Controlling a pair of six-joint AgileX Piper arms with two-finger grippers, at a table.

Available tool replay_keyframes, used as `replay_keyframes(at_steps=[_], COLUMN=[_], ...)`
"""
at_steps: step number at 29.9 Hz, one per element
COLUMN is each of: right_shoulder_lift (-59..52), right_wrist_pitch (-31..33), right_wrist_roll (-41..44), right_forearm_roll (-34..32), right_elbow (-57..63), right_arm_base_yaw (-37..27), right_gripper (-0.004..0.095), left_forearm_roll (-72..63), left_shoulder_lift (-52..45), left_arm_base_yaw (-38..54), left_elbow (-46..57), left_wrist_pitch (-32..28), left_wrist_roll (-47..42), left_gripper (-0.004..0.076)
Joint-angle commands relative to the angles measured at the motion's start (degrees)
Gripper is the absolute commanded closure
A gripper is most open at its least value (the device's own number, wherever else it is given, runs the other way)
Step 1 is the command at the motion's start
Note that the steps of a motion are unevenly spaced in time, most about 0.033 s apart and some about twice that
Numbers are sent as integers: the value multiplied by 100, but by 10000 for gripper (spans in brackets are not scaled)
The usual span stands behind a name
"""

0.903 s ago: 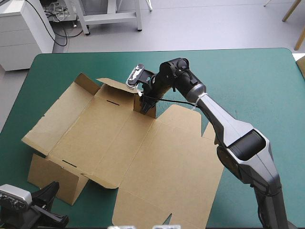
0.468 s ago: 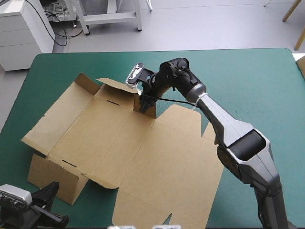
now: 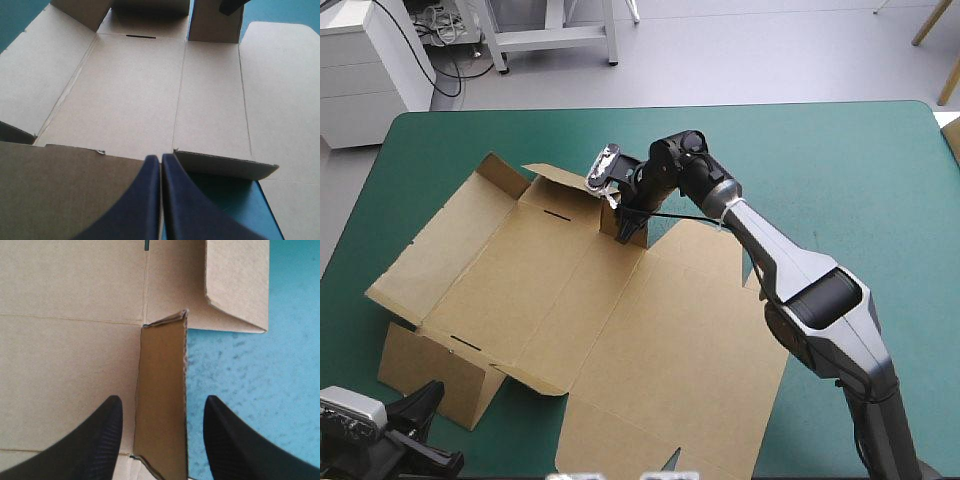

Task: Fold the box

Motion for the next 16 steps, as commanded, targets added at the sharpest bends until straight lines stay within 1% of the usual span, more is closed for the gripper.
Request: replay_keyframes(at_steps=[1, 9, 11, 16], right_shoulder_lift=[-288, -108, -104, -95], right_wrist_pitch=[-285, -510, -510, -460], right_wrist_roll=[-93, -67, -8, 3], right_forearm_roll=[60, 38, 13, -13], right_elbow=[-235, -235, -235, -235], right_arm_base_yaw=[35, 149, 149, 149], right_gripper=[442, 449, 496, 670], left_forearm_roll=[1, 1, 1, 1], left_shoulder_lift=[104, 104, 104, 104], left_arm_base_yaw=[-30, -30, -30, -30], left_elbow=[-134, -134, -134, -134], left_wrist_pitch=[-424, -424, -424, -424], left_wrist_roll=[-39, -39, -39, -13], left_gripper=[731, 731, 731, 731])
